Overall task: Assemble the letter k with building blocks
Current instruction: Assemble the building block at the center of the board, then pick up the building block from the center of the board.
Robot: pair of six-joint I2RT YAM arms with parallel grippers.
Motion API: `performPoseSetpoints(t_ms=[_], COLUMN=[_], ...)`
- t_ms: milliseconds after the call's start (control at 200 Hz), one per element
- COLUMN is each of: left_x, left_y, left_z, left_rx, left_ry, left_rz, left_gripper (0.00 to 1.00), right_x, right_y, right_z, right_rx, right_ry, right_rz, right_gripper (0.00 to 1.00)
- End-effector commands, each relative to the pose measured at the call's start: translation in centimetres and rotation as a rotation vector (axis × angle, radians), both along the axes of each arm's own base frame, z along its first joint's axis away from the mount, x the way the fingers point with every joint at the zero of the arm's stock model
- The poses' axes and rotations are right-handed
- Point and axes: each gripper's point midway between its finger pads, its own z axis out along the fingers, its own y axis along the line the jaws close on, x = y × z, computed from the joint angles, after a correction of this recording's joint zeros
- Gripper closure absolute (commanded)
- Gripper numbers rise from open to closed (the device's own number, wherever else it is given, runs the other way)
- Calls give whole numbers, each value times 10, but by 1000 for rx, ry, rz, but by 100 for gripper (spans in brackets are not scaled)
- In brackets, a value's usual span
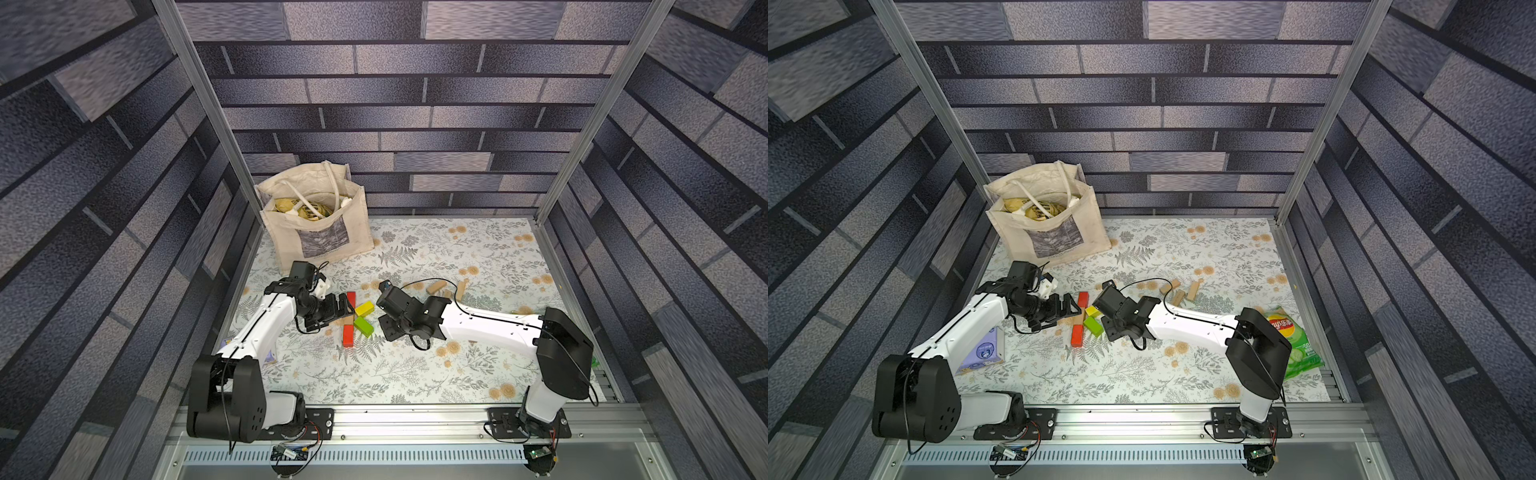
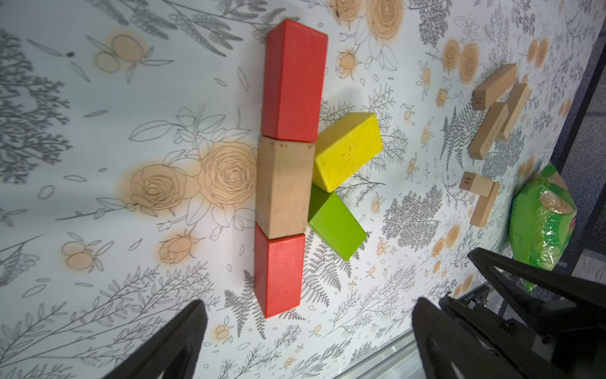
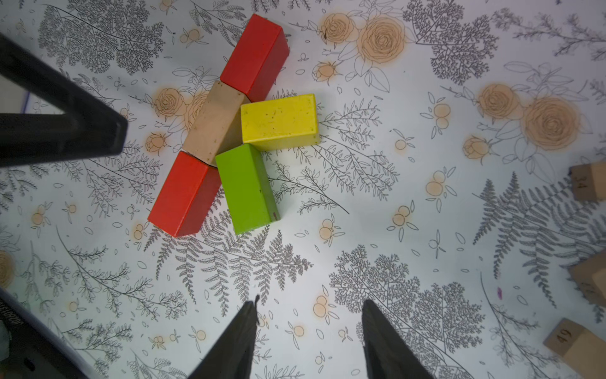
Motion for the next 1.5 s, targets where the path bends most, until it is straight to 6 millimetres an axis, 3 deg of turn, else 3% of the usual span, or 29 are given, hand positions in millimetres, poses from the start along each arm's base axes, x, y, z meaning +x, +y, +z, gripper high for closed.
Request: performPoseSetpoints(t_ms=[0,155,276,471,691,952,1222,1357,1493], left_x=[20,41,54,87,121,126,133,136,136], left_y=[-15,-35,-51,-74,-92,-80,-55,-54,-57], left_z=[25,50,63,83,90,83,84,86,79], left_rx=[-14,-71,-98,-58,-101,-33,6,-30,-39], left_ry=[-122,-197,-206,-249,-321,-320,-323,-326,-307], left_rz=[0,-84,-206,-353,-347,-279,-195,-176,-179], left_gripper=[0,0,0,0,0,0,0,0,0], right_x=[8,17,24,41,63,93,156,178,189], right_y=[-16,-46,-64,-76,-78,-95,-135,-154,-170], right_z=[13,22,27,43,75,92,110,101,72], right_rx=[45,73,68,78,70,17,40,87,161], right_ry=[-10,-14,-10,-28,-80,-84,-67,-57,-23], right_rz=[-41,-83,-114,-176,-240,-342,-558,-675,-783], right_gripper=[31,0,0,0,0,0,0,0,0])
